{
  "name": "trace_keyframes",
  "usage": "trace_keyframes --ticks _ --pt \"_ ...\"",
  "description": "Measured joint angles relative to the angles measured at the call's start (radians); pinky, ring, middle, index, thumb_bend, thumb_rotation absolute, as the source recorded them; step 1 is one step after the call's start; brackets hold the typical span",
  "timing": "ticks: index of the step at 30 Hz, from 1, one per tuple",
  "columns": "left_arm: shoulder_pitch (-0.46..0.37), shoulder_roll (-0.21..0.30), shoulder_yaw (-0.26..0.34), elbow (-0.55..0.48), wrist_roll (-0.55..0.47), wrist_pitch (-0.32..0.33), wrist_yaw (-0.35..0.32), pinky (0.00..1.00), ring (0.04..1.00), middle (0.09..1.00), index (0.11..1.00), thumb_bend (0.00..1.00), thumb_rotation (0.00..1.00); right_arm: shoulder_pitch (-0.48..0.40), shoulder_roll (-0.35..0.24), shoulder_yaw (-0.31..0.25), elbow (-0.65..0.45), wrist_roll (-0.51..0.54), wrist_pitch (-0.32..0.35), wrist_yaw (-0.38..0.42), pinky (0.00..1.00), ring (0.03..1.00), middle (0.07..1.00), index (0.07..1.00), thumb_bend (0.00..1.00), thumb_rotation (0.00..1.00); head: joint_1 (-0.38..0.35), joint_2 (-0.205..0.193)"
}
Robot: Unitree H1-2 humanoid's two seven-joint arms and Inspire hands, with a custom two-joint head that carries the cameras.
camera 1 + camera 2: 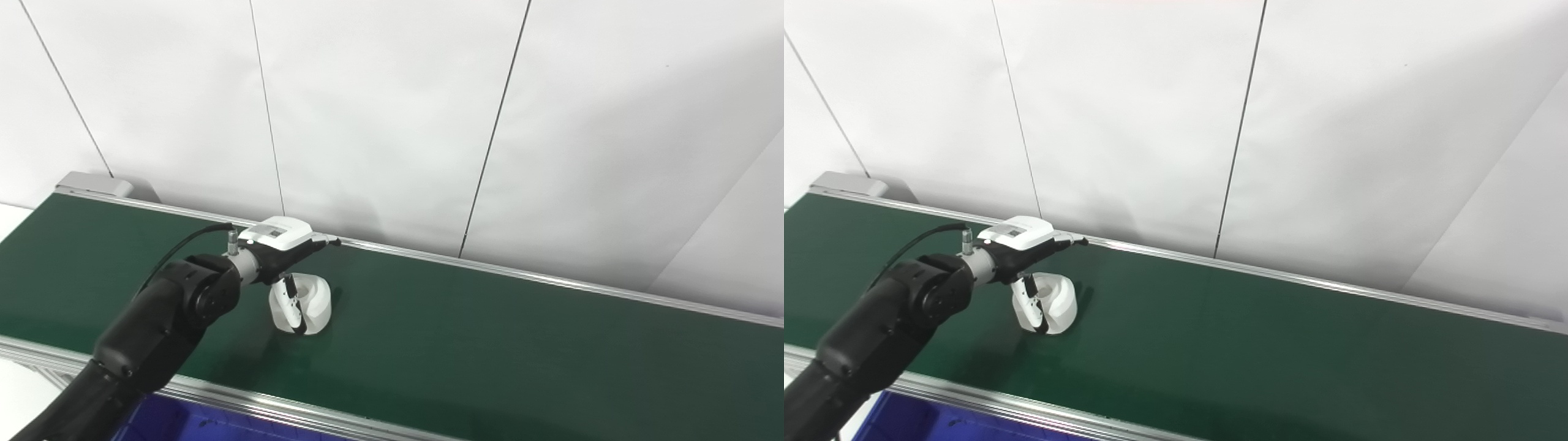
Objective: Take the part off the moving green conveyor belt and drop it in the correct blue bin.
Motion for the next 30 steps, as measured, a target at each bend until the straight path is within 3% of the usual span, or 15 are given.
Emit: trace_keyframes --ticks 6,11,13,16,17,18,21,23,30 --pt "0.031 -0.020 -0.052 0.009 0.031 0.023 0.037 0.76 0.870 0.904 0.898 1.00 0.21 0.002 0.002 -0.006 -0.001 0.000 0.000 0.018 0.96 0.947 0.965 1.000 0.87 1.00 -0.002 0.009" --pt "0.019 -0.020 -0.095 0.035 0.085 0.016 0.091 0.68 0.806 0.855 0.838 1.00 0.16 0.005 0.011 -0.010 -0.003 -0.006 0.000 0.021 0.95 0.947 0.966 1.000 0.87 1.00 -0.008 0.014" --pt "0.014 -0.027 -0.095 0.052 0.077 0.014 0.109 0.61 0.729 0.775 0.754 0.95 0.06 0.007 0.012 -0.011 -0.005 -0.008 0.000 0.024 0.96 0.950 0.966 1.000 0.88 1.00 -0.009 0.018" --pt "0.010 -0.047 -0.083 0.103 0.033 -0.019 0.186 0.53 0.602 0.645 0.640 0.82 0.01 0.010 0.015 -0.013 -0.008 -0.009 0.000 0.027 0.95 0.949 0.964 1.000 0.88 1.00 -0.012 0.026" --pt "0.010 -0.052 -0.083 0.116 0.022 -0.031 0.207 0.45 0.518 0.536 0.561 0.64 0.00 0.012 0.016 -0.014 -0.009 -0.008 0.000 0.028 0.95 0.948 0.963 1.000 0.88 1.00 -0.012 0.029" --pt "0.010 -0.057 -0.084 0.126 0.021 -0.042 0.232 0.32 0.386 0.484 0.518 0.56 0.00 0.014 0.018 -0.015 -0.010 -0.008 0.000 0.030 0.95 0.948 0.964 1.000 0.88 1.00 -0.012 0.029" --pt "0.010 -0.070 -0.092 0.156 0.023 -0.078 0.322 0.25 0.321 0.478 0.494 0.53 0.00 0.019 0.020 -0.016 -0.014 -0.009 0.000 0.039 0.96 0.948 0.965 1.000 0.88 1.00 -0.014 0.034" --pt "0.010 -0.067 -0.096 0.162 0.024 -0.097 0.349 0.26 0.334 0.426 0.507 0.52 0.00 0.020 0.022 -0.019 -0.021 -0.010 0.000 0.044 0.96 0.948 0.966 1.000 0.89 1.00 -0.014 0.034" --pt "0.010 -0.066 -0.105 0.123 0.021 -0.100 0.318 0.23 0.306 0.475 0.488 0.52 0.00 0.024 0.030 -0.030 -0.030 -0.010 0.000 0.061 0.97 0.946 0.964 1.000 0.88 1.00 -0.014 0.043"
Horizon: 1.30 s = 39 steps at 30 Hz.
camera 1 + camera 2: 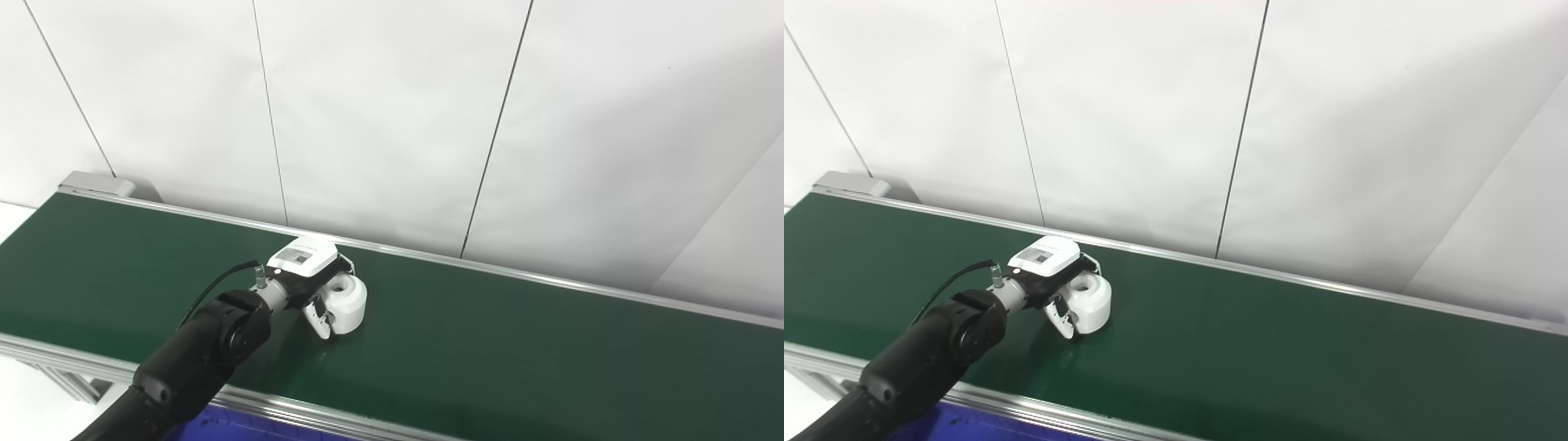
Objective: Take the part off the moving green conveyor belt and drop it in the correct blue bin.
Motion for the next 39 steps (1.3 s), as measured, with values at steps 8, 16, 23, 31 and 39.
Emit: trace_keyframes --ticks 8,16,23,31,39 --pt "0.012 0.017 0.040 -0.214 -0.045 0.044 -0.119 0.25 0.319 0.451 0.500 0.52 0.00 0.003 0.012 -0.013 -0.035 -0.002 0.002 0.016 0.96 0.946 0.964 1.000 0.86 1.00 0.028 0.094" --pt "0.186 0.074 0.184 -0.658 -0.131 0.137 -0.244 0.27 0.335 0.420 0.521 0.52 0.00 -0.038 0.023 -0.033 -0.196 0.030 0.104 0.059 0.94 0.920 0.944 0.988 0.82 0.98 0.080 0.281" --pt "0.421 0.063 0.216 -0.759 -0.166 0.161 -0.285 0.27 0.339 0.422 0.526 0.52 0.00 -0.081 0.035 -0.037 -0.247 0.057 0.208 0.090 0.93 0.911 0.941 0.983 0.82 0.96 0.077 0.314" --pt "0.594 -0.014 0.174 -0.633 -0.015 0.081 -0.135 0.29 0.379 0.427 0.528 0.52 0.00 -0.101 0.036 -0.048 -0.234 0.069 0.212 0.113 0.93 0.913 0.942 0.985 0.84 0.96 0.092 0.262" --pt "0.662 -0.005 0.185 -0.576 0.101 0.071 -0.104 0.30 0.381 0.430 0.527 0.52 0.00 -0.099 0.035 -0.060 -0.206 0.056 0.211 0.115 0.91 0.906 0.936 0.979 0.83 0.96 0.087 0.239"
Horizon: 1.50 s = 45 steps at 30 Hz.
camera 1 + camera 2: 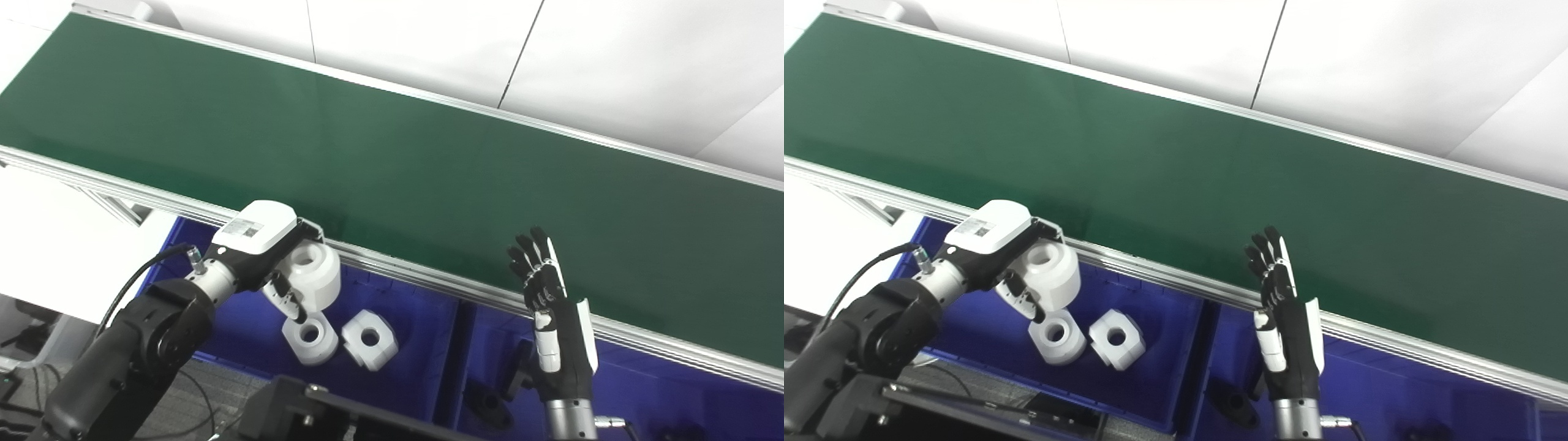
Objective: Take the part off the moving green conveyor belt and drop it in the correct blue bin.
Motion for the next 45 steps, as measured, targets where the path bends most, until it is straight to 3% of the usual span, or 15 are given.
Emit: trace_keyframes --ticks 9,16,20,24,25,27,28,30,31,32,36,40,45 --pt "-0.009 0.031 0.045 -0.007 0.090 0.065 -0.138 0.34 0.422 0.449 0.523 0.52 0.00 0.019 0.008 -0.003 0.026 -0.022 -0.003 -0.002 0.91 0.904 0.928 0.969 0.84 0.95 -0.006 -0.008" --pt "0.005 0.038 0.123 -0.009 0.089 0.084 -0.136 0.30 0.378 0.430 0.530 0.52 0.00 0.017 0.008 -0.006 0.026 -0.021 -0.010 0.005 0.90 0.900 0.933 0.977 0.83 0.96 -0.012 -0.011" --pt "0.019 0.036 0.162 -0.091 0.099 0.120 -0.181 0.38 0.477 0.518 0.504 0.52 0.04 0.014 0.008 -0.014 0.026 -0.018 -0.010 0.007 0.89 0.900 0.935 0.979 0.84 0.96 0.001 -0.015" --pt "0.018 0.033 0.172 -0.165 0.104 0.144 -0.261 0.41 0.508 0.578 0.495 0.52 0.08 0.002 0.007 -0.021 0.026 -0.007 -0.010 0.009 0.89 0.898 0.937 0.981 0.83 0.96 0.005 -0.014" --pt "0.018 0.029 0.174 -0.182 0.106 0.148 -0.277 0.42 0.517 0.590 0.568 0.80 0.18 0.000 0.007 -0.022 0.026 -0.005 -0.010 0.009 0.89 0.899 0.935 0.981 0.83 0.96 0.003 -0.012" --pt "0.015 0.022 0.179 -0.202 0.108 0.150 -0.296 0.45 0.543 0.618 0.615 0.95 0.26 -0.003 0.008 -0.023 0.027 -0.003 -0.010 0.009 0.88 0.894 0.933 0.981 0.83 0.96 0.003 -0.014" --pt "0.015 0.020 0.180 -0.209 0.112 0.149 -0.303 0.45 0.545 0.619 0.618 0.96 0.27 -0.003 0.008 -0.024 0.028 -0.003 -0.010 0.009 0.88 0.894 0.932 0.981 0.83 0.96 0.003 -0.014" --pt "0.013 0.021 0.183 -0.214 0.112 0.145 -0.307 0.61 0.657 0.696 0.686 0.99 0.38 -0.005 0.008 -0.025 0.033 -0.002 -0.010 0.009 0.89 0.895 0.933 0.983 0.82 0.96 0.003 -0.014" --pt "0.013 0.023 0.184 -0.217 0.112 0.142 -0.313 0.64 0.677 0.710 0.698 1.00 0.39 -0.006 0.008 -0.025 0.033 -0.002 -0.010 0.009 0.89 0.895 0.933 0.983 0.82 0.96 0.003 -0.014" --pt "0.013 0.026 0.184 -0.221 0.113 0.137 -0.318 0.73 0.750 0.770 0.754 1.00 0.45 -0.006 0.008 -0.026 0.033 -0.002 -0.010 0.009 0.89 0.895 0.933 0.983 0.82 0.95 0.003 -0.012" --pt "0.019 0.046 0.190 -0.293 0.146 0.119 -0.395 0.93 0.915 0.931 0.904 1.00 0.60 -0.006 0.008 -0.027 0.033 0.002 -0.010 0.009 0.89 0.893 0.935 0.983 0.82 0.95 0.015 -0.011" --pt "0.020 0.046 0.191 -0.340 0.204 0.107 -0.499 0.98 0.951 0.968 0.950 1.00 0.62 -0.006 0.008 -0.027 0.033 0.008 -0.010 0.015 0.90 0.894 0.933 0.981 0.82 0.94 0.014 -0.012" --pt "0.030 0.040 0.202 -0.347 0.216 0.074 -0.540 1.00 0.971 0.981 0.981 1.00 0.63 -0.005 0.009 -0.027 0.033 0.013 -0.010 0.019 0.89 0.893 0.934 0.982 0.83 0.94 0.011 -0.009"
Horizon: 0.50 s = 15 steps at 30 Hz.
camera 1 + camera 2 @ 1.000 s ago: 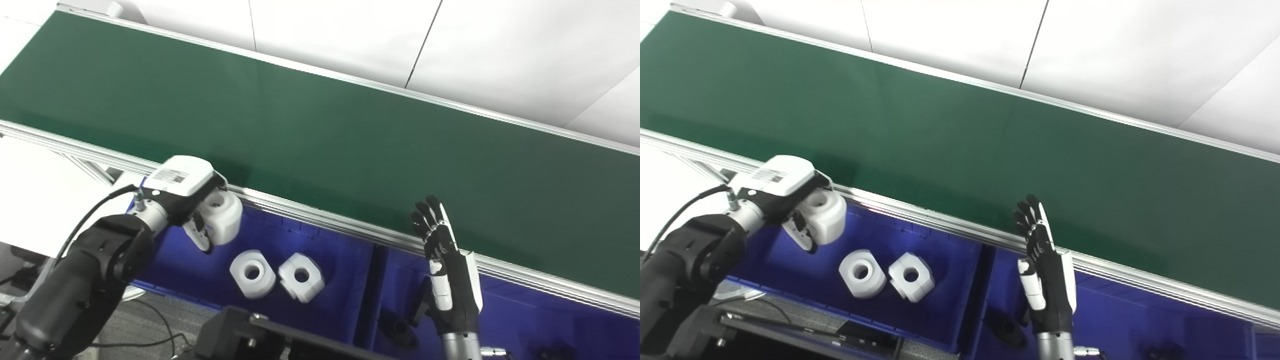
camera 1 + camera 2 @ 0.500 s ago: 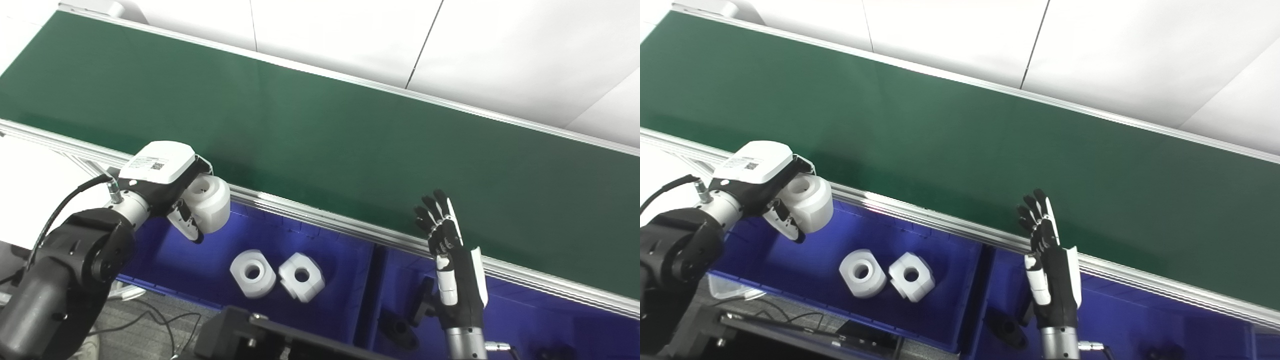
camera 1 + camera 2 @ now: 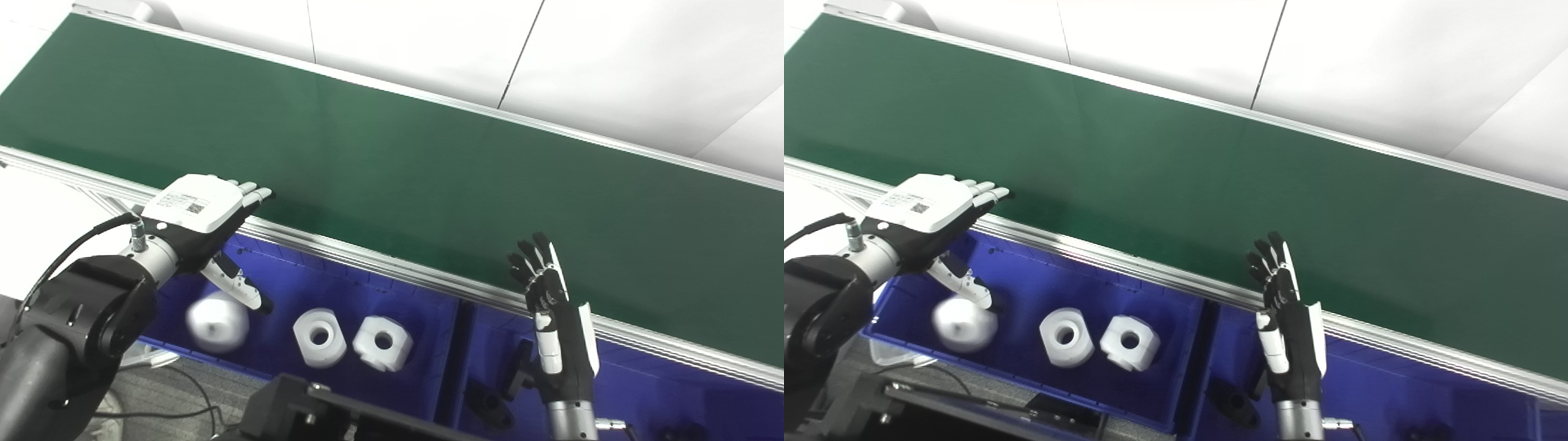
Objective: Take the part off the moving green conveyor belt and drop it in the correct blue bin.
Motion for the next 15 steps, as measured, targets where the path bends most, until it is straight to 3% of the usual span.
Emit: trace_keyframes --ticks 9,10,12,15 --pt "0.004 -0.036 0.016 -0.009 0.011 -0.032 -0.031 0.99 0.960 0.968 0.989 1.00 0.63 0.004 0.001 0.000 -0.009 0.008 0.000 0.003 0.90 0.895 0.934 0.980 0.82 0.94 -0.017 0.003" --pt "0.004 -0.044 0.018 -0.010 -0.001 -0.034 -0.027 0.98 0.949 0.956 0.973 1.00 0.60 0.005 0.001 0.000 -0.012 0.010 0.000 0.005 0.90 0.894 0.934 0.980 0.83 0.94 -0.017 0.003" --pt "0.012 -0.072 0.045 0.003 -0.118 -0.047 0.048 0.88 0.874 0.889 0.893 1.00 0.52 0.005 -0.001 -0.001 -0.013 0.014 0.000 0.009 0.90 0.896 0.933 0.978 0.82 0.93 -0.060 0.003" --pt "0.021 -0.158 0.067 0.060 -0.330 -0.095 0.206 0.81 0.879 0.909 0.907 1.00 0.56 0.008 -0.007 -0.005 -0.009 0.021 0.000 0.010 0.89 0.887 0.924 0.972 0.80 0.93 -0.095 0.009"
